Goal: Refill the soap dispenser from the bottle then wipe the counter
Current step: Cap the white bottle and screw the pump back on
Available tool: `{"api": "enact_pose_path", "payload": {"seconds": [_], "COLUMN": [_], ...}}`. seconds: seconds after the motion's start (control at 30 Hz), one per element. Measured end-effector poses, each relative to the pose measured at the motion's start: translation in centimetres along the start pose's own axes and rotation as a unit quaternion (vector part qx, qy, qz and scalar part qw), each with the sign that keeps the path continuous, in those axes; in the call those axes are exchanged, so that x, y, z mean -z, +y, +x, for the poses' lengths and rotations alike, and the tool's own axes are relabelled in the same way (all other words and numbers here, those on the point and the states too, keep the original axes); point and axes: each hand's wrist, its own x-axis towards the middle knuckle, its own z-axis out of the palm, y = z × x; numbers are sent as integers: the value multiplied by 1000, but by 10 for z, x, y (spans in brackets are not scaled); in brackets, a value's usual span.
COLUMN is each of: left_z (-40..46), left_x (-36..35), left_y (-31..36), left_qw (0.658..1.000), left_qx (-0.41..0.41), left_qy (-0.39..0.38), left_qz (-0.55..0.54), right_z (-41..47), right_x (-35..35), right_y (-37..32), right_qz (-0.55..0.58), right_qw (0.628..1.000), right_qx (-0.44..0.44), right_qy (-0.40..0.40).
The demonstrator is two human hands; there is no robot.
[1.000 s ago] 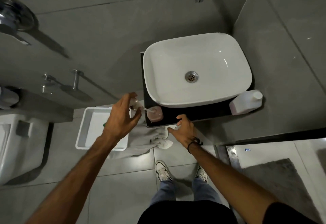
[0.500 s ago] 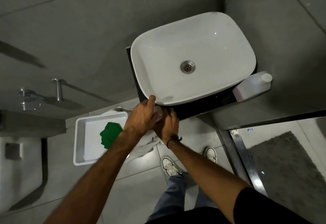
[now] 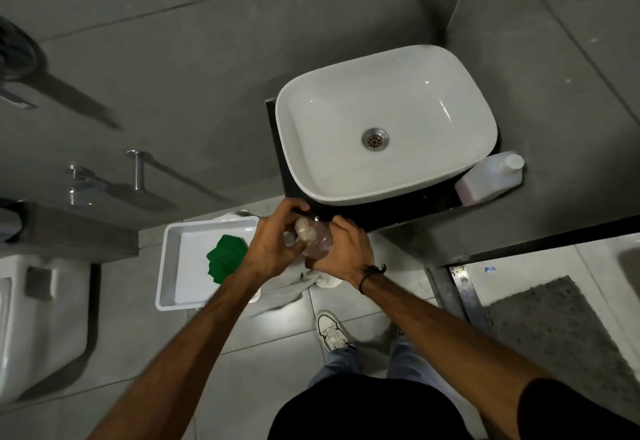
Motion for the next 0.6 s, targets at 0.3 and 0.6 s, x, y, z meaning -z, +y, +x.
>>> {"api": "enact_pose_path", "payload": {"seconds": [0.3,0.6], "left_z": [-19,-27], "left_x": [-20,-30], "left_y": [13,31], "left_qw": [982,965], "left_qx": [37,57], "left_qy": [162,252], "left_qz": [-90,35], "right_z": [-7,-15], "right_x": [26,35], "right_y": [-5,-11], "right_qz": [-20,-48], "right_qw": [999,998], "right_qx": [21,27], "right_qy": [-31,-27]}}
